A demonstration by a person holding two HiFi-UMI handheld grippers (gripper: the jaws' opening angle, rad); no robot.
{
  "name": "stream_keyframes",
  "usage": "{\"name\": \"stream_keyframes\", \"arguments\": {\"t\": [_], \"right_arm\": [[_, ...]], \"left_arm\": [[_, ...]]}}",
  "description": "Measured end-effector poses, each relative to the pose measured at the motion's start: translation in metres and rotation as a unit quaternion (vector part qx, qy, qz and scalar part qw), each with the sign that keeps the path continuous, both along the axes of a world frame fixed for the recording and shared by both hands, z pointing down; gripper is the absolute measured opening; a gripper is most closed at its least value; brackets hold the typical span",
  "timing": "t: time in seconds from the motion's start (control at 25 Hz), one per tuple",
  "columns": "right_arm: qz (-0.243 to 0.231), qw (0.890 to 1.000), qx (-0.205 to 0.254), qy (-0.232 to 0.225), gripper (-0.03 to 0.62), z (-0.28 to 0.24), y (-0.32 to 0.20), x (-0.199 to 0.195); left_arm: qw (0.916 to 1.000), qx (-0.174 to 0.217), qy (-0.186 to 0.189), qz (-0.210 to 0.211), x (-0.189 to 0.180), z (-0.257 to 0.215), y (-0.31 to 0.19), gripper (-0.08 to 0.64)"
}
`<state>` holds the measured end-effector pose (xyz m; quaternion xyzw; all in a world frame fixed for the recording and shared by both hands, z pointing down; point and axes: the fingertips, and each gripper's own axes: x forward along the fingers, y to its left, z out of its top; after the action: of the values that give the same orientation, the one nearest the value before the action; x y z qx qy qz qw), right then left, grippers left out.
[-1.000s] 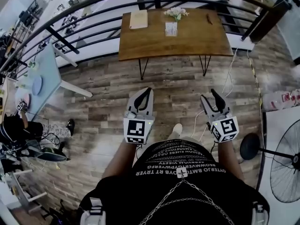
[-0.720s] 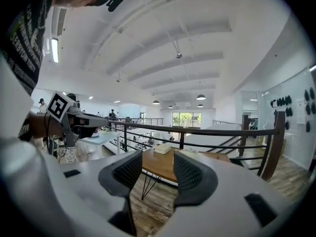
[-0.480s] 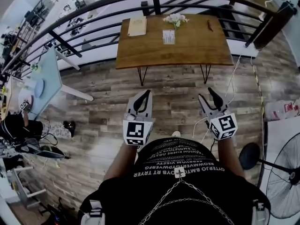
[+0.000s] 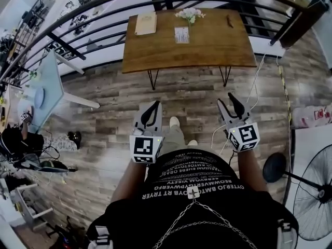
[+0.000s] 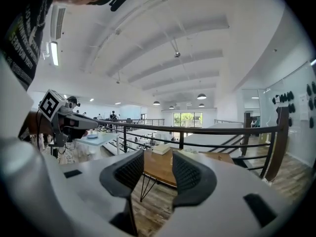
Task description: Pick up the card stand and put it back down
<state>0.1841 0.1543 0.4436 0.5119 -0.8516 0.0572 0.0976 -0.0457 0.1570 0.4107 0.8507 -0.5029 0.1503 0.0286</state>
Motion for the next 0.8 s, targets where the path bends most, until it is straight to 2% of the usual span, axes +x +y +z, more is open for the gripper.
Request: {"name": "stream_keyframes", "arguments": {"t": [0.24, 0.48, 0.8], "right_arm": [[-0.006, 1.000, -0.024, -0.008, 0.166, 0.018, -0.017, -0.012], [-0.004, 1.000, -0.026, -0.002, 0.166, 0.019, -0.055, -0.023], [0.004, 0.999, -0.031, -0.006, 0.166, 0.016, -0.111, -0.019]], "left_arm": [[0.9998, -0.019, -0.003, -0.007, -0.014, 0.017, -0.019, 0.026], [0.9998, -0.004, -0.005, 0.018, -0.006, 0.011, -0.065, 0.027], [0.9991, 0.007, 0.007, 0.041, 0.013, 0.002, -0.130, 0.027]]}}
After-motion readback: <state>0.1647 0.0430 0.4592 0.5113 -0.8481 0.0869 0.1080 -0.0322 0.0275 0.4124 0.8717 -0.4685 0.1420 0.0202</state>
